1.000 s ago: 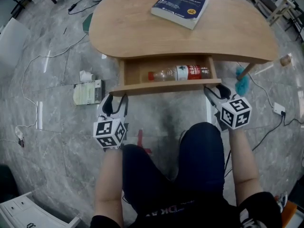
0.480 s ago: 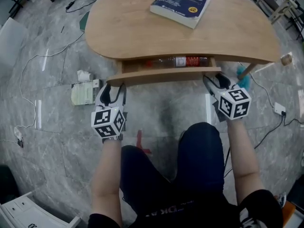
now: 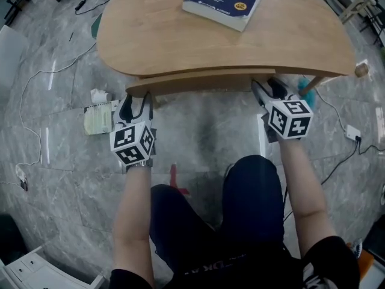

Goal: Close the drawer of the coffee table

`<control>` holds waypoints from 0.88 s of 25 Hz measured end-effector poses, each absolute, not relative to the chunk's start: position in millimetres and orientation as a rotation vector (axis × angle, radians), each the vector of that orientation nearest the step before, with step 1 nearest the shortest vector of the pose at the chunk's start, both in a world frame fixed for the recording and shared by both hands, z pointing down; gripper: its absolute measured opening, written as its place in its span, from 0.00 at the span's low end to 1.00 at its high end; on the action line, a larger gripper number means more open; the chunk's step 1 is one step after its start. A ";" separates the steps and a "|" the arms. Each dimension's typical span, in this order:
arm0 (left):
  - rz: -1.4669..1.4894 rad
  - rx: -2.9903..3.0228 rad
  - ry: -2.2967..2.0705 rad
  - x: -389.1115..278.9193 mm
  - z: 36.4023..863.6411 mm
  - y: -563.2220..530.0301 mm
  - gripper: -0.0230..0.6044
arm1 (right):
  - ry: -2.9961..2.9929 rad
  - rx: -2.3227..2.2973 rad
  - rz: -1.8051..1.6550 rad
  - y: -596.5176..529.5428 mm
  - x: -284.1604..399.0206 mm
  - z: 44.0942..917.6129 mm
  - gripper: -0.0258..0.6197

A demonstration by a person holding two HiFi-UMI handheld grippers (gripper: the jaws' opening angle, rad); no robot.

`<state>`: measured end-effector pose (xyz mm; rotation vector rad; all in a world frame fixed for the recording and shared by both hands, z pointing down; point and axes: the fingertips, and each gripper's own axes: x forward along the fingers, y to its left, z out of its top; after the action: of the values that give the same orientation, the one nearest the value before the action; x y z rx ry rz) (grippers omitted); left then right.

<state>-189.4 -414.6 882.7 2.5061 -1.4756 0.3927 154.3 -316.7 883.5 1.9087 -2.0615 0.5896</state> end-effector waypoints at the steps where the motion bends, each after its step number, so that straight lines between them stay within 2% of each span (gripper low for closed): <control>1: 0.388 2.506 -1.483 -188.6 882.6 -417.1 0.41 | -2.054 1.924 0.591 -319.4 155.2 883.5 0.37; 22: 0.320 2.404 -1.658 -175.9 885.1 -452.6 0.41 | -1.813 2.261 0.587 -353.7 168.6 886.6 0.37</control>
<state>-175.9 -452.6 885.1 2.4041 -1.6579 0.3199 168.6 -353.7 886.6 2.2606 -1.8127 0.5866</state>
